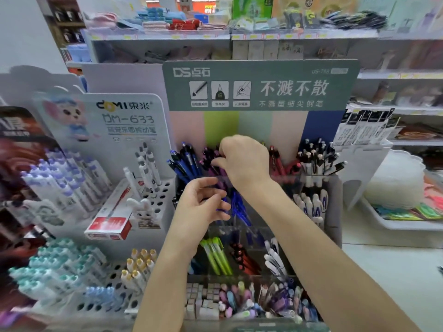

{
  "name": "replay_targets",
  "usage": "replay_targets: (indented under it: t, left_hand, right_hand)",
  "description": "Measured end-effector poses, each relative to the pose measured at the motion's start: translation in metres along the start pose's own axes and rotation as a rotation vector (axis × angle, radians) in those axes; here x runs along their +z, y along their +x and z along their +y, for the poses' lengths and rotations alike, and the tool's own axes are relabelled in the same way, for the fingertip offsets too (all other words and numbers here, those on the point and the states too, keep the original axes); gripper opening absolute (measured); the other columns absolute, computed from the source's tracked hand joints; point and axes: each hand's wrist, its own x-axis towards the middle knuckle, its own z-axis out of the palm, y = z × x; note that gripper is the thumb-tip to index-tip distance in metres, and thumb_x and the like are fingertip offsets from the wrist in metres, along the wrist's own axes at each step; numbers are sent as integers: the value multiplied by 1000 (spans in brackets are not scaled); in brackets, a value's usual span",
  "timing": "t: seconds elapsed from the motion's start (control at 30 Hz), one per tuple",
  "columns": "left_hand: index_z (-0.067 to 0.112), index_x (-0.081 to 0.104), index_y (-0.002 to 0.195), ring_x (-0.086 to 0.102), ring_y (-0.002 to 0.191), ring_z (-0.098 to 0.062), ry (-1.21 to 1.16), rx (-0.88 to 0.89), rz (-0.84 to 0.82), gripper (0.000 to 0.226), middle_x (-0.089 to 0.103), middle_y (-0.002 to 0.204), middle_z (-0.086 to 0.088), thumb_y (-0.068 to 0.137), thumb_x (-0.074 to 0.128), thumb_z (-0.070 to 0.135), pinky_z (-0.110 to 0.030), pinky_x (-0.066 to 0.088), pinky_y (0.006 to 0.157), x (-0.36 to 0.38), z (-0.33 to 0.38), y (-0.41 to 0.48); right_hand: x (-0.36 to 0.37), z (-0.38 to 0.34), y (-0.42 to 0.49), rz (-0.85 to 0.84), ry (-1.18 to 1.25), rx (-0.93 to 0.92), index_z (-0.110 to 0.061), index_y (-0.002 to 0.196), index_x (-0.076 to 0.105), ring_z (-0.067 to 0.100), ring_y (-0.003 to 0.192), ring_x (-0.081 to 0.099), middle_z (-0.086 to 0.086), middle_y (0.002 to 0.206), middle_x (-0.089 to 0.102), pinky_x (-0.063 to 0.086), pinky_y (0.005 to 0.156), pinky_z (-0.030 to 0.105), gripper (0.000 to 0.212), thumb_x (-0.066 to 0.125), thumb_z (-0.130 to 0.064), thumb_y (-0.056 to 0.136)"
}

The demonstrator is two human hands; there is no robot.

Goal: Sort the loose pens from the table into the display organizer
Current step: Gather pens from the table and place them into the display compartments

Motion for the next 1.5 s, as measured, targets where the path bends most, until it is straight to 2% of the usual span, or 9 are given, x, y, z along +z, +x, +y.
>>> replay_targets:
  t: [0.13, 0.27, 0.37, 0.47, 0.77, 0.97, 1.2, 1.3, 1.5]
  left_hand:
    - [15, 53, 113, 64, 65, -13, -5, -25, -39, 24, 62, 101, -16, 97, 49, -2, -26, 55, 59, -2, 2, -2]
    - [12, 54, 116, 63, 66, -14, -18, -24, -133, 23, 62, 100, -16, 97, 51, 0, -25, 54, 59, 4, 3, -7]
    - [11, 56, 114, 63, 66, -15, -23, -19, -219, 21, 63, 94, -14, 97, 52, 1, -25, 53, 57, 22, 0, -12]
    - [9, 59, 112, 63, 64, -15, -48, -49, -294, 19, 64, 85, -8, 95, 55, 2, -24, 51, 55, 57, -12, -24]
    - [9, 59, 102, 64, 59, -12, 46, -280, -543, 15, 64, 84, -9, 93, 56, -3, -24, 53, 52, 267, -109, -97]
    - [14, 55, 114, 67, 87, -16, 257, -412, -541, 16, 61, 106, -7, 98, 54, 12, -26, 59, 69, 420, -190, -159]
    - [13, 43, 135, 55, 112, -19, 518, -409, -430, 38, 46, 135, -6, 98, 52, 18, -32, 53, 90, 512, -250, -156]
    - [14, 37, 142, 42, 131, -26, 678, -355, -332, 53, 35, 147, -9, 96, 58, 28, -41, 39, 109, 545, -280, -134]
    - [17, 11, 153, 12, 146, -29, 976, -284, -353, 99, 12, 159, -11, 81, 68, 54, -43, 20, 116, 594, -320, -112]
  right_hand:
    - [0, 1, -6, 26, -94, -14, -12, 103, 64, 26, 105, 49, 6, 115, 49, 33, 65, 32, 37, 64, -44, 86]
    - [-8, 26, -28, 262, 203, 13, -13, 90, 67, 22, 83, 54, 2, 93, 52, 36, 61, 30, 23, 76, -30, 77]
    - [-17, 50, -59, 297, 381, 81, -15, 85, 69, 13, 69, 51, -5, 83, 51, 45, 62, 33, 13, 77, -22, 77]
    - [-28, 83, -101, 315, 479, 157, -15, 85, 70, 5, 68, 51, -5, 80, 57, 45, 67, 21, 8, 74, -17, 79]
    - [-53, 283, -297, 145, 475, 681, -16, 85, 66, 5, 71, 52, -1, 82, 64, 40, 65, 19, 6, 63, -17, 90]
    - [-93, 417, -425, 54, 446, 947, -20, 91, 66, 7, 76, 56, -8, 81, 62, 41, 65, 18, 7, 59, -20, 93]
    - [-96, 518, -455, 37, 565, 1068, -20, 94, 64, 9, 72, 54, -6, 84, 63, 41, 65, 21, 8, 57, -17, 94]
    - [-87, 552, -452, 21, 609, 1076, -19, 92, 64, 6, 65, 51, -6, 80, 63, 39, 63, 19, 8, 57, -15, 93]
    - [-74, 621, -426, -56, 633, 1093, -19, 87, 65, 8, 62, 51, -5, 72, 59, 42, 65, 25, 11, 58, -12, 92]
